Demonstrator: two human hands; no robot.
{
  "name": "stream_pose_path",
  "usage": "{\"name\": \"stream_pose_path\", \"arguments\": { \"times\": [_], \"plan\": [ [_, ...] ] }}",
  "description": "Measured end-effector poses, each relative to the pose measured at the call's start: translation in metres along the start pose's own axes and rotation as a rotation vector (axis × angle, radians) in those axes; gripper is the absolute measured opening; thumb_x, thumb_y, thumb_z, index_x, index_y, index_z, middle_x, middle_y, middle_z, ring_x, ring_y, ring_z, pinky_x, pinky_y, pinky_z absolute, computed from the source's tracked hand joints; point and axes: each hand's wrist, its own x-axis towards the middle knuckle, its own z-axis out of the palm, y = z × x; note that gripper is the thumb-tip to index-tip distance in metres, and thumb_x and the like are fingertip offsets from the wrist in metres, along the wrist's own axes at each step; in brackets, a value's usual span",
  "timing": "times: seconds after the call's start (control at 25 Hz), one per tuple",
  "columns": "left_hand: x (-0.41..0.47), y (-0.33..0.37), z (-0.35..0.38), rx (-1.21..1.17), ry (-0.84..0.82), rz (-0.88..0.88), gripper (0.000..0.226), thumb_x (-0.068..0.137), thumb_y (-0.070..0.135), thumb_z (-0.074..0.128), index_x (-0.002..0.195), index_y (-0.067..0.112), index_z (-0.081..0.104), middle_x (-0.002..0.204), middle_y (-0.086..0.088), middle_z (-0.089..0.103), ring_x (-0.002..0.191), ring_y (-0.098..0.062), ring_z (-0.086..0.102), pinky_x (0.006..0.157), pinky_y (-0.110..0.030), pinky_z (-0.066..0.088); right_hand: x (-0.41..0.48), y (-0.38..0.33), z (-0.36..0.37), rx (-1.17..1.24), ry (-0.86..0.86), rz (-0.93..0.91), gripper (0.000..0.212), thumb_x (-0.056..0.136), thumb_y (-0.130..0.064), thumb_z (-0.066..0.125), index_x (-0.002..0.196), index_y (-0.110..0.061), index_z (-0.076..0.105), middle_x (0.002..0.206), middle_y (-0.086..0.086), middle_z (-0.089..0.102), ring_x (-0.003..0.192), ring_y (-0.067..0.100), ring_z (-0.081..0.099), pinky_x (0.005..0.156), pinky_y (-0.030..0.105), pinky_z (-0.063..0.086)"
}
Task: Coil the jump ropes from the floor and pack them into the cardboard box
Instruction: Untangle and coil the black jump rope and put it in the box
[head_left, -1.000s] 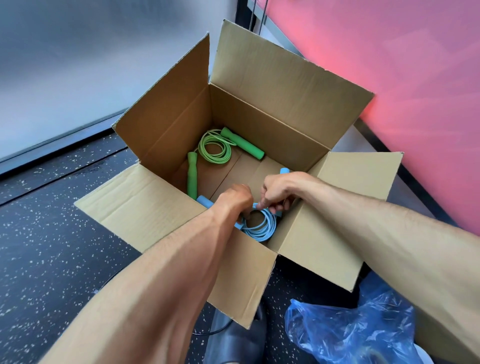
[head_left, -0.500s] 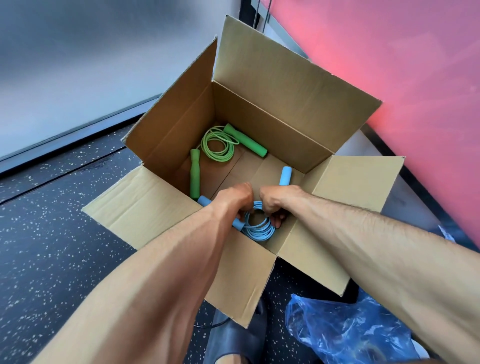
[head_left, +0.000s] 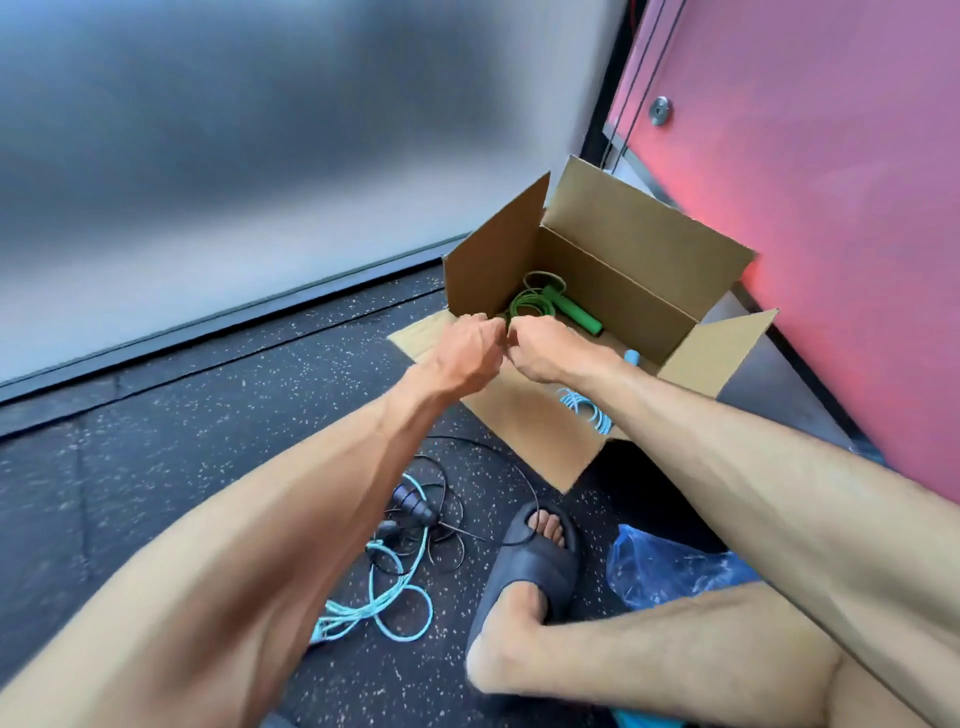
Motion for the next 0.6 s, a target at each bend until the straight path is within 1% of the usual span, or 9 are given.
{"name": "stream_pose_path", "arguments": {
  "times": [0.08, 0.16, 0.24, 0.28, 0.32, 0.4, 0.48, 0.52, 0.6],
  "plan": [
    [-0.049, -0.028, -0.018, -0.032, 0.105, -0.028, 0.021, 0.091, 0.013, 0.044, 0.099, 0.009, 0.063, 0.099, -0.015, 0.066, 0.089, -0.035, 0.063, 0.078, -0.046, 0.048, -0.016, -0.044, 0.007, 0.026, 0.052, -0.149, 0.019, 0.092, -0.024, 0.045, 0.099, -0.014, 0.06, 0.106, 0.015, 0.069, 0.097, 0.036, 0.064, 0.076, 0.035, 0.048],
    [-0.093, -0.055, -0.022, -0.078, 0.173, -0.104, 0.019, 0.089, 0.011, 0.045, 0.099, 0.011, 0.062, 0.097, -0.014, 0.066, 0.086, -0.034, 0.062, 0.077, -0.047, 0.051, -0.031, -0.078, 0.02, 0.019, 0.074, -0.245, 0.018, 0.093, -0.024, 0.045, 0.099, -0.018, 0.061, 0.095, 0.011, 0.068, 0.089, 0.033, 0.064, 0.073, 0.031, 0.05],
    [-0.143, -0.082, -0.014, -0.124, 0.165, -0.211, 0.017, 0.091, 0.012, 0.047, 0.098, 0.01, 0.063, 0.097, -0.014, 0.069, 0.086, -0.034, 0.065, 0.077, -0.045, 0.053, -0.046, -0.107, 0.047, 0.006, 0.044, -0.31, 0.013, 0.092, -0.025, 0.044, 0.093, -0.023, 0.056, 0.082, 0.003, 0.063, 0.08, 0.029, 0.064, 0.064, 0.028, 0.047],
    [-0.164, -0.095, -0.007, -0.142, 0.145, -0.274, 0.018, 0.091, 0.013, 0.048, 0.098, 0.01, 0.064, 0.097, -0.014, 0.07, 0.087, -0.034, 0.065, 0.077, -0.044, 0.053, -0.051, -0.119, 0.063, 0.015, 0.007, -0.326, 0.012, 0.092, -0.025, 0.043, 0.093, -0.022, 0.055, 0.084, 0.004, 0.064, 0.082, 0.03, 0.064, 0.066, 0.03, 0.049],
    [-0.184, -0.107, 0.004, -0.164, 0.113, -0.341, 0.018, 0.091, 0.014, 0.047, 0.098, 0.01, 0.064, 0.098, -0.014, 0.071, 0.088, -0.035, 0.066, 0.078, -0.043, 0.053, -0.055, -0.127, 0.081, 0.029, -0.044, -0.328, 0.014, 0.091, -0.023, 0.044, 0.096, -0.019, 0.056, 0.09, 0.007, 0.067, 0.086, 0.032, 0.064, 0.073, 0.035, 0.051],
    [-0.218, -0.126, 0.031, -0.21, 0.032, -0.485, 0.02, 0.09, 0.016, 0.047, 0.099, 0.011, 0.065, 0.101, -0.015, 0.071, 0.091, -0.036, 0.066, 0.08, -0.041, 0.053, -0.059, -0.133, 0.121, 0.026, -0.125, -0.285, 0.02, 0.091, -0.022, 0.045, 0.102, -0.013, 0.06, 0.103, 0.014, 0.07, 0.095, 0.035, 0.064, 0.083, 0.041, 0.053],
    [-0.243, -0.136, 0.059, -0.262, -0.033, -0.579, 0.02, 0.09, 0.017, 0.049, 0.102, 0.011, 0.065, 0.104, -0.014, 0.071, 0.095, -0.035, 0.065, 0.083, -0.039, 0.052, -0.062, -0.126, 0.156, -0.027, -0.179, -0.19, 0.022, 0.093, -0.023, 0.048, 0.105, -0.008, 0.059, 0.109, 0.018, 0.068, 0.098, 0.037, 0.064, 0.082, 0.039, 0.052],
    [-0.253, -0.138, 0.073, -0.289, -0.04, -0.602, 0.019, 0.092, 0.018, 0.05, 0.104, 0.011, 0.064, 0.106, -0.014, 0.07, 0.097, -0.035, 0.065, 0.084, -0.039, 0.052, -0.062, -0.12, 0.175, -0.06, -0.195, -0.134, 0.023, 0.093, -0.023, 0.049, 0.107, -0.007, 0.058, 0.112, 0.02, 0.067, 0.1, 0.038, 0.063, 0.081, 0.038, 0.049],
    [-0.26, -0.138, 0.099, -0.324, 0.012, -0.595, 0.02, 0.096, 0.027, 0.052, 0.107, 0.011, 0.059, 0.107, -0.014, 0.068, 0.098, -0.035, 0.064, 0.085, -0.041, 0.051, -0.06, -0.106, 0.203, -0.106, -0.213, -0.027, 0.026, 0.092, -0.016, 0.052, 0.115, -0.004, 0.052, 0.119, 0.023, 0.063, 0.106, 0.04, 0.061, 0.082, 0.039, 0.047]
  ]
}}
